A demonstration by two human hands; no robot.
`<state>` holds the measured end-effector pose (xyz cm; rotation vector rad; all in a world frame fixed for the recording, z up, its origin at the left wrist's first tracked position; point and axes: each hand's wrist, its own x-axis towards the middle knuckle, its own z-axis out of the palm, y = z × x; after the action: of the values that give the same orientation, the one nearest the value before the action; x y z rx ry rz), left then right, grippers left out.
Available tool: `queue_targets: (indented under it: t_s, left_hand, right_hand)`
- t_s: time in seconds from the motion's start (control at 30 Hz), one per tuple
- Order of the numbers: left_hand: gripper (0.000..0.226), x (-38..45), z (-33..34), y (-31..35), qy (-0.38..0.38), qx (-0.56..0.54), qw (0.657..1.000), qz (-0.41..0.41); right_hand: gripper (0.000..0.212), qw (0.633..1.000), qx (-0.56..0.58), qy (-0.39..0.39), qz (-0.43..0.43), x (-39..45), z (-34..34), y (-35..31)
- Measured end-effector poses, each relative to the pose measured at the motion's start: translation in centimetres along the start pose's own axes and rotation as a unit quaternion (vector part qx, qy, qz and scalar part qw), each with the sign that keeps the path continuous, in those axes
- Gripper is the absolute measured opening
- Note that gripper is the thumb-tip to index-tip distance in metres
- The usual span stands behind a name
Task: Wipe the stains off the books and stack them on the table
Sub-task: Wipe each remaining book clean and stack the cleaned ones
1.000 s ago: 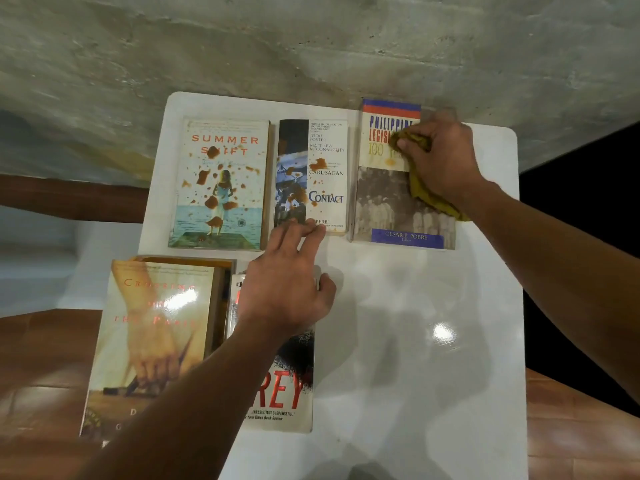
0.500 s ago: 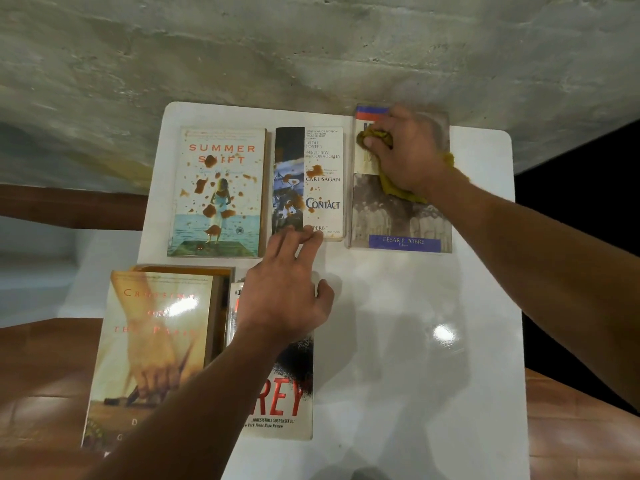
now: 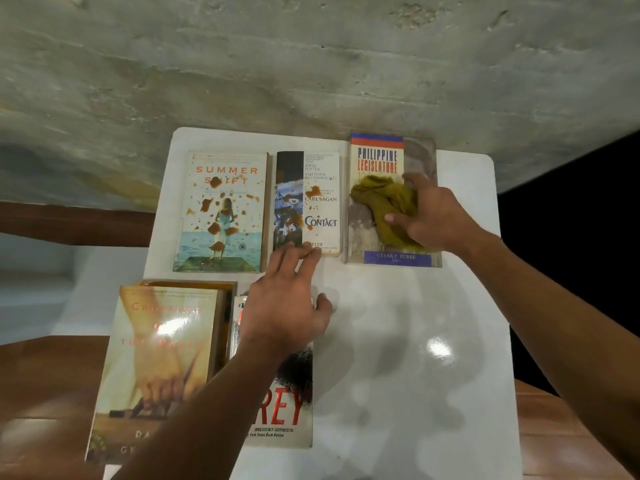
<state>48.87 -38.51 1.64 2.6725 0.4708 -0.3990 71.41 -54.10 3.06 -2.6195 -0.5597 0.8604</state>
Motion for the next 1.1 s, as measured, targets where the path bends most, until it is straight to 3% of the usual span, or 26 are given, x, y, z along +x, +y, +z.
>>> queue_targets:
  t_s: [0.17, 0.23, 0.37, 0.6, 0.67, 0.77, 0.93, 1.03, 1.1]
  left_hand:
    - [0.071, 0.2, 0.0, 0.0, -0.017, 0.000, 1.000, -0.002]
    - [0.073, 0.1, -0.4, 0.0, -0.024, 0.010, 1.000, -0.004]
    - [0.076, 0.2, -0.8, -0.5, -0.057, 0.004, 0.998, 0.002]
    - [0.059, 1.0, -3.1, 0.8, -0.157, -0.107, 0.981, -0.036]
    - [0.050, 1.1, -5.7, 2.8, -0.109, -0.202, 0.971, -0.065]
    - [0.043, 0.9, -9.7, 7.4, 0.005, -0.375, 0.924, -0.080]
    - [0.046, -0.4, -15.2, 13.8, 0.081, -0.551, 0.830, 0.024]
    - [0.056, -0.9, -17.3, 15.5, 0.102, -0.511, 0.850, 0.081]
    - [0.036, -1.0, -18.1, 16.1, 0.162, -0.466, 0.866, 0.083]
  right_hand:
    - [0.038, 0.996, 0.055, 0.068, 0.031, -1.5, -0.7, -0.5]
    - [0.028, 0.980, 0.172, 0.071, 0.065, -2.2, -1.1, -1.0]
    - [0.029, 0.913, 0.385, 0.059, 0.122, -4.3, -2.3, -1.8]
    - [0.029, 0.777, 0.627, 0.026, 0.057, -9.5, -6.8, -3.2]
    - [0.028, 0.761, 0.648, 0.028, 0.024, -11.0, -8.4, -3.8]
    - [0.027, 0.758, 0.650, 0.056, -0.018, -13.2, -10.6, -4.4]
    - [0.032, 0.769, 0.629, 0.093, -0.056, -15.9, -12.1, -4.8]
    - [0.030, 0.782, 0.611, 0.103, -0.072, -17.4, -12.7, -5.2]
    - [0.026, 0.799, 0.579, 0.147, -0.069, -18.2, -13.5, -5.4]
